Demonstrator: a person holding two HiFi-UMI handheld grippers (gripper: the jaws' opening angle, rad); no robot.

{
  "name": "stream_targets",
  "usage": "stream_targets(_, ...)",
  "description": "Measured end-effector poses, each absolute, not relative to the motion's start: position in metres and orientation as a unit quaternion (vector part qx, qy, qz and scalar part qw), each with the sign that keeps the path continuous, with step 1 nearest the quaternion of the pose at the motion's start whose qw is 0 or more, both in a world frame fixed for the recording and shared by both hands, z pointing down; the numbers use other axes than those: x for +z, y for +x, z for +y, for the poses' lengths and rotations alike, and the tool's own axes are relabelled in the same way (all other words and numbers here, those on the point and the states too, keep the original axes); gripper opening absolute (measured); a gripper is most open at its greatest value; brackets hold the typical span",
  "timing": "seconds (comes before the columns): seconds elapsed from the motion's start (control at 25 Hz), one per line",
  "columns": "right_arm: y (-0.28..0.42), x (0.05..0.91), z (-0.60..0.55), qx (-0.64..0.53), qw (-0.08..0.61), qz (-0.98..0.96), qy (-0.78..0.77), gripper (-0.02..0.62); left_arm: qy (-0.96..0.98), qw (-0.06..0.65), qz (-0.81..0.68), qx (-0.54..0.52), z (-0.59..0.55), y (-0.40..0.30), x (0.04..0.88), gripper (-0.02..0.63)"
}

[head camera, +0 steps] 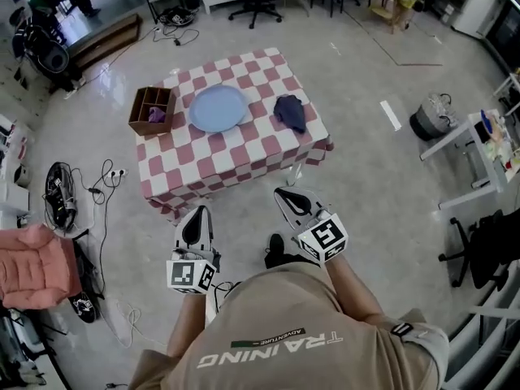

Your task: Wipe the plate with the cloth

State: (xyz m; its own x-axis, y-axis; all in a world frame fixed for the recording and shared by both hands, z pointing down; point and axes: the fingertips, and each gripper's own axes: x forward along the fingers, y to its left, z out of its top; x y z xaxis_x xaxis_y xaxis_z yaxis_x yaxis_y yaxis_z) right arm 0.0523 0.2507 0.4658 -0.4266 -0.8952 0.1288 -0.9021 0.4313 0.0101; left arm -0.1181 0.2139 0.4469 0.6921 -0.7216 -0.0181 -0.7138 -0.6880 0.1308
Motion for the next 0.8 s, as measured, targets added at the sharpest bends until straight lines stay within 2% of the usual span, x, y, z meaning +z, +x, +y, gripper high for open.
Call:
stream_targets(0.28,0.080,0.459,0.184,0.016,0.058,-0.861,0.504,0.017,0.906,0.053,-0.418,-0.041,0.157,-0.088,0.443,0.012)
stream_targets(0.8,0.107,0.482,0.123,0.058,0.044,-0.882,0.465,0.017,0.895,0.063,-0.442,-0.023,0.099,-0.048,0.449,0.012)
